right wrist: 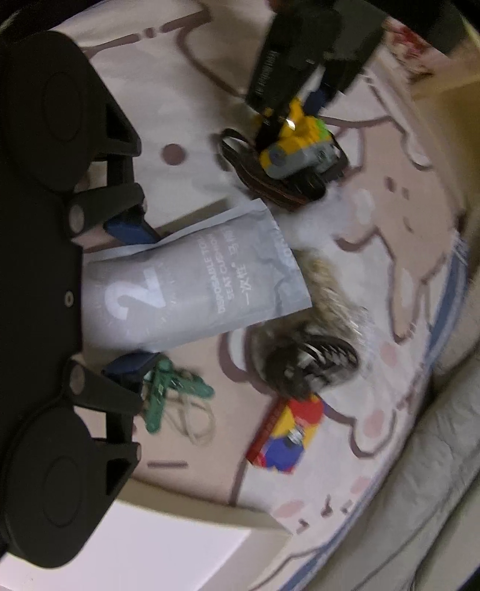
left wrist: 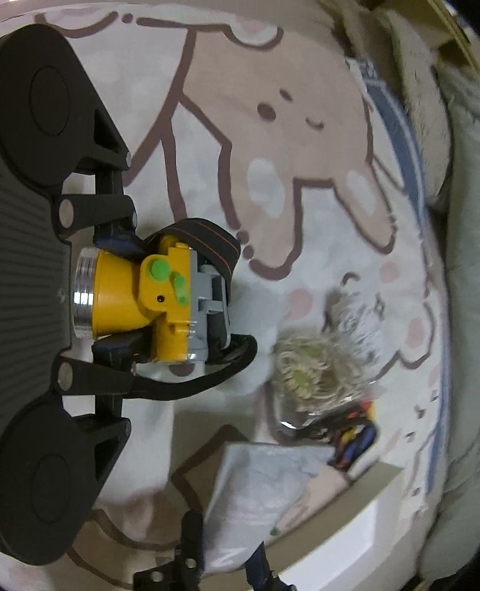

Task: Organize objects
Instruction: 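Grasp the yellow headlamp with left gripper while right gripper grasps grey pouch, then carry the headlamp and grey pouch with both grippers over the white tray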

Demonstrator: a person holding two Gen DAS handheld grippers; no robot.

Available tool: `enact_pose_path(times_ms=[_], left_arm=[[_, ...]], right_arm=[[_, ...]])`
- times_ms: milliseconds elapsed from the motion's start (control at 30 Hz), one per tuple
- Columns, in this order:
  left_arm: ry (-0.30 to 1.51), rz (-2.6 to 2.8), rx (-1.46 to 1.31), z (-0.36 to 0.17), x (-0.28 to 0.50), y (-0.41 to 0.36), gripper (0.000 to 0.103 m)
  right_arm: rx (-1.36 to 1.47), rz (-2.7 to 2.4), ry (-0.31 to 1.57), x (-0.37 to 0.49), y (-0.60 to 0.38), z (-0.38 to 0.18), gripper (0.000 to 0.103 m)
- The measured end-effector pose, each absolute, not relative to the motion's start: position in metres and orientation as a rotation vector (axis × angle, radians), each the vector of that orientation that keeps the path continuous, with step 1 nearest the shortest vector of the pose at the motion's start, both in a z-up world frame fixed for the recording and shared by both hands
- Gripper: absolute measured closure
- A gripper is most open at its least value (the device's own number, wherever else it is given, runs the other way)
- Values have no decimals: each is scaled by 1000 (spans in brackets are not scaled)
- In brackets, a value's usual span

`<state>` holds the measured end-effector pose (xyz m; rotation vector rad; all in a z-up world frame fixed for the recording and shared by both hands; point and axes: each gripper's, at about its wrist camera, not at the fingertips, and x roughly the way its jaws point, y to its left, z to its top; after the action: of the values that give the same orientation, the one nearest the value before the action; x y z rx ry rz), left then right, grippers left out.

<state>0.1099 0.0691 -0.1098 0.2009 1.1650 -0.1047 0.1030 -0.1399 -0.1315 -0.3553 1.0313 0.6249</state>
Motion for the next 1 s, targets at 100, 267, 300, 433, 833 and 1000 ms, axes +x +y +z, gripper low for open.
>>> enact_pose_path(times_ms=[100, 267, 300, 433, 833, 1000], left_arm=[[1115, -87, 177, -95, 103, 69, 60], [1021, -57, 146, -69, 94, 64, 60], [1003, -49, 143, -64, 92, 62, 60], [941, -16, 125, -46, 87, 54, 60], [812, 32, 105, -11, 73, 24, 60], [781, 15, 81, -1, 69, 15, 60]], right_arm=[[-314, 571, 990, 104, -146, -117, 42], [-251, 484, 924, 104, -157, -95, 42], [-236, 473, 912, 104, -159, -91, 42], [-166, 424, 868, 99, -168, -74, 42], [-62, 298, 724, 87, -176, -37, 42], [-35, 283, 685, 81, -183, -27, 42]])
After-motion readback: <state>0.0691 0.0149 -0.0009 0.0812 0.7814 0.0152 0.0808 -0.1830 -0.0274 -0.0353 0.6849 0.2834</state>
